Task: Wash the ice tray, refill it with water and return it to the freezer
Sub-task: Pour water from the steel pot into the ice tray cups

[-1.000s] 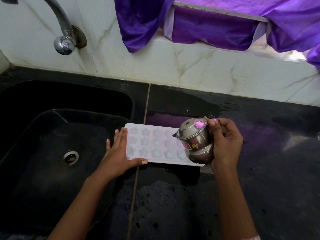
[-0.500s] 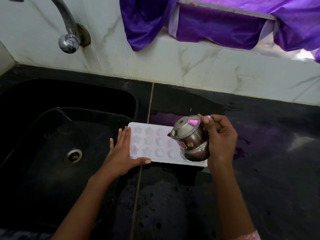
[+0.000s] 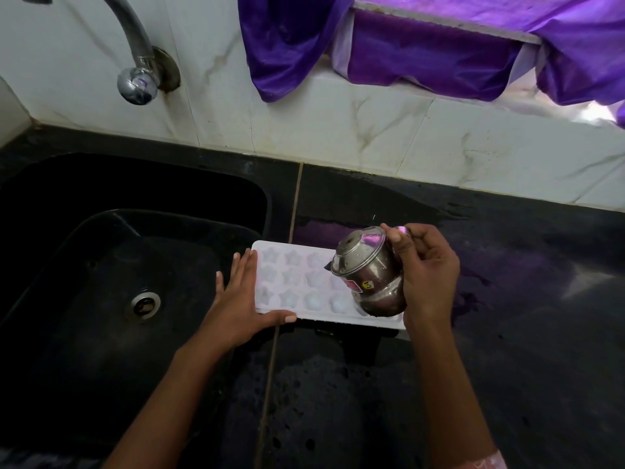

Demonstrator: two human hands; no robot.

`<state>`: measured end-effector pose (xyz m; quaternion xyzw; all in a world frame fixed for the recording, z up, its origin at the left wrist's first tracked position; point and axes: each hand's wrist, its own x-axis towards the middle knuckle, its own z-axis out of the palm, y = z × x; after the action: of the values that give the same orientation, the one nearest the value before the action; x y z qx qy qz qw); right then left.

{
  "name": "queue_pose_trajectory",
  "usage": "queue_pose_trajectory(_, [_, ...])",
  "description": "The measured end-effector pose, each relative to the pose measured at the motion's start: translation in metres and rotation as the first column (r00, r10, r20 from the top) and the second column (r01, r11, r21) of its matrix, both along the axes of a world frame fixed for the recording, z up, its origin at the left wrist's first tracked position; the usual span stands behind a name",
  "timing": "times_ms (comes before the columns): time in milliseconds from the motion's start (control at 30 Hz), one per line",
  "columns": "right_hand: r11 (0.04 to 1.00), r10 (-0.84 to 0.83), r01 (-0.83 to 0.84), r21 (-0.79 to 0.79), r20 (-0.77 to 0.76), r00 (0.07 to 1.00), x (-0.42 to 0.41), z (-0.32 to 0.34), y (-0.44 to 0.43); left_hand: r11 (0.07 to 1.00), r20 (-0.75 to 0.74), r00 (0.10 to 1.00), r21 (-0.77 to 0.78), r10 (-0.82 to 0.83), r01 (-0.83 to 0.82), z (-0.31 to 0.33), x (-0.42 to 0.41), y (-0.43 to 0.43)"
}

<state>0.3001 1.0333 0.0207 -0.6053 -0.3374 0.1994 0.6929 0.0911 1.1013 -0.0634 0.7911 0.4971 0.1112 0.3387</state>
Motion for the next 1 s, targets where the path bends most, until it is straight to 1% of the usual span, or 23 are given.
queue_pose_trajectory(167, [1.0, -0.008, 0.008, 0.006, -0.024, 1.0, 0.0, 0.0, 0.0, 1.0, -0.012, 1.0, -0.009, -0.001, 0.001, 0.001, 0.0, 0.0])
queue_pose_trajectory(467, [0.999, -0.019, 0.023, 0.027, -0.135, 0.991, 0.002, -0.004, -0.001, 1.0, -0.009, 1.0, 0.003, -0.003, 0.003, 0.0, 0.0, -0.001])
queue_pose_trajectory(833, [0.999, 0.034, -0.03, 0.034, -0.126, 0.991, -0.008, 0.002, 0.007, 1.0, -0.013, 1.0, 0.019, 0.01, -0.01, -0.001, -0.001, 0.0])
queue_pose_trajectory(1000, [0.996, 0.084, -0.083, 0.016, -0.128, 0.988, -0.015, 0.0, 0.014, 1.0, -0.017, 1.0, 0.023, 0.02, -0.019, -0.001, -0.001, 0.0])
